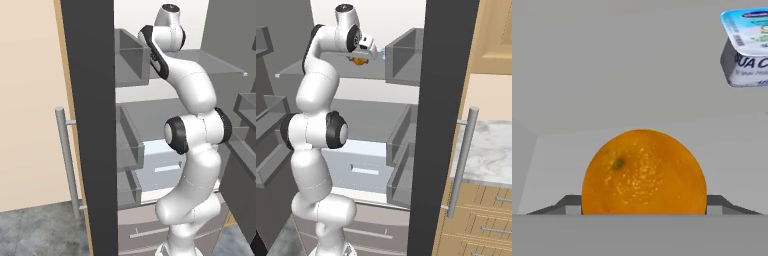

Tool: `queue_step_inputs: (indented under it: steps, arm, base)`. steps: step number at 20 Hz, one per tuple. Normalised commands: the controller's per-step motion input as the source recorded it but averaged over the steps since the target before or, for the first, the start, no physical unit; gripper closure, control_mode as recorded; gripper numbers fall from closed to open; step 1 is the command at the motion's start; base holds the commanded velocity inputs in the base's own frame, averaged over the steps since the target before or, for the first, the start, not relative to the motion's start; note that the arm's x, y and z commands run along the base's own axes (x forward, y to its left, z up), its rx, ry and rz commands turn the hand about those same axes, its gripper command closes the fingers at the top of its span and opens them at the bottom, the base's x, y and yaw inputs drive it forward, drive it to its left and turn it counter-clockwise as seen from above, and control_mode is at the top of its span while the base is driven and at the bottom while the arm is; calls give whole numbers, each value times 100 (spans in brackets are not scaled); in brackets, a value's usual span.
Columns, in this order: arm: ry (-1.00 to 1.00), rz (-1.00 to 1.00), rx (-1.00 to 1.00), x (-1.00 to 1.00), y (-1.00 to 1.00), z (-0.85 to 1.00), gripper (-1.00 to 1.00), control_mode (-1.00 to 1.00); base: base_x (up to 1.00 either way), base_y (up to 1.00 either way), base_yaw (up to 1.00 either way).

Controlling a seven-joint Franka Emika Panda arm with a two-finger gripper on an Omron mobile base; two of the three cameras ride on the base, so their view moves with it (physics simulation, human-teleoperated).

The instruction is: Pick up the apple and orange from the fridge and place one fruit on each plate on the dining counter.

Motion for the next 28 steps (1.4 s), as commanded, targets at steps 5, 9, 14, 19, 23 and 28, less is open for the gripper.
queue_step_inputs:
  steps: [5, 9, 14, 19, 23, 28]
  arm:
    - [-1, 0, 0, -97, 0, 0, 100, -100]
    - [-9, 0, 0, -100, 0, 0, 100, -100]
    - [-2, 2, 0, -100, 0, 0, 100, -100]
    - [0, 5, 0, -100, 0, -3, 100, -100]
    - [2, 6, 0, -100, 0, -15, 100, -100]
    - [7, 5, 0, -100, 0, -24, 100, -100]
  base:
    - [0, 0, 0]
    - [0, 0, 0]
    - [0, 0, 0]
    - [0, 0, 0]
    - [0, 0, 0]
    - [0, 0, 0]
